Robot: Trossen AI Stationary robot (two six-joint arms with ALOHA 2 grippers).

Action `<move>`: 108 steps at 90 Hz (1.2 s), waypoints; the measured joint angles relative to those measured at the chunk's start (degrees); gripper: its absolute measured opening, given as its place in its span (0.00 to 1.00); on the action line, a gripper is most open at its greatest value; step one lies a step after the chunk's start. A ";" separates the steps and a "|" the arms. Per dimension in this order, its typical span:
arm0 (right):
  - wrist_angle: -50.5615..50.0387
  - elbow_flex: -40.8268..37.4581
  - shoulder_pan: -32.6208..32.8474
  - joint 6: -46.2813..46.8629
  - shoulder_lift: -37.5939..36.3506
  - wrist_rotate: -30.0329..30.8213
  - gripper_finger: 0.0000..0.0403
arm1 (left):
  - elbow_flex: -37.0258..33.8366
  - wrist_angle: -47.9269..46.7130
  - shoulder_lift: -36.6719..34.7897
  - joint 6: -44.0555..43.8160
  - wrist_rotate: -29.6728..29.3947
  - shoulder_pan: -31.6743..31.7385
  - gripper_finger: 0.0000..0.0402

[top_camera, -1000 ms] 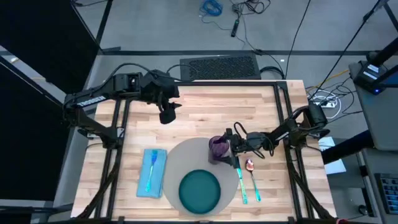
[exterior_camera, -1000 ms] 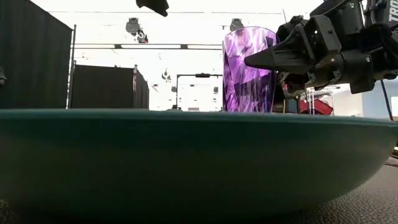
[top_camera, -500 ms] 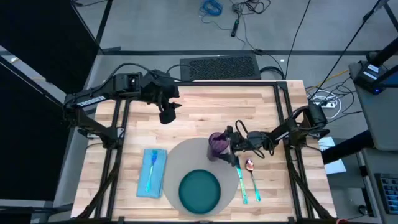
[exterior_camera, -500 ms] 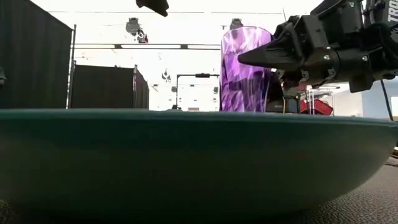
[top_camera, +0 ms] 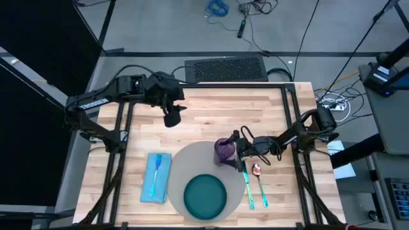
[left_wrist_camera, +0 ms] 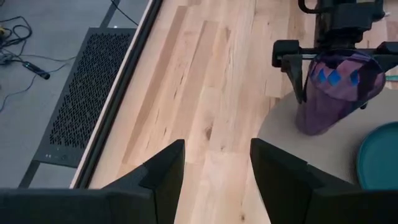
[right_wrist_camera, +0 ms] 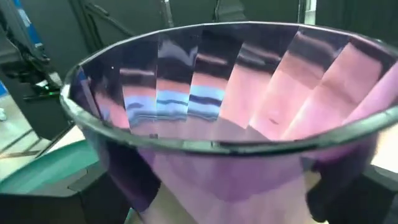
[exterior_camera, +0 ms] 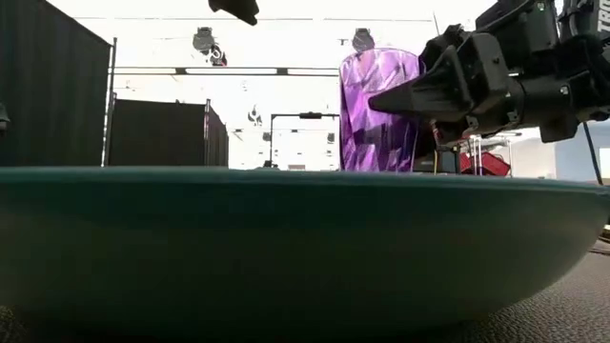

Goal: Set table place
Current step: Put the purple glass on the gray placemat to the top of the green plate

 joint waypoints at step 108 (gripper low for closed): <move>-0.81 0.03 1.40 -3.64 0.00 4.56 0.99 | 0.00 -0.01 0.02 0.00 0.00 -0.01 0.42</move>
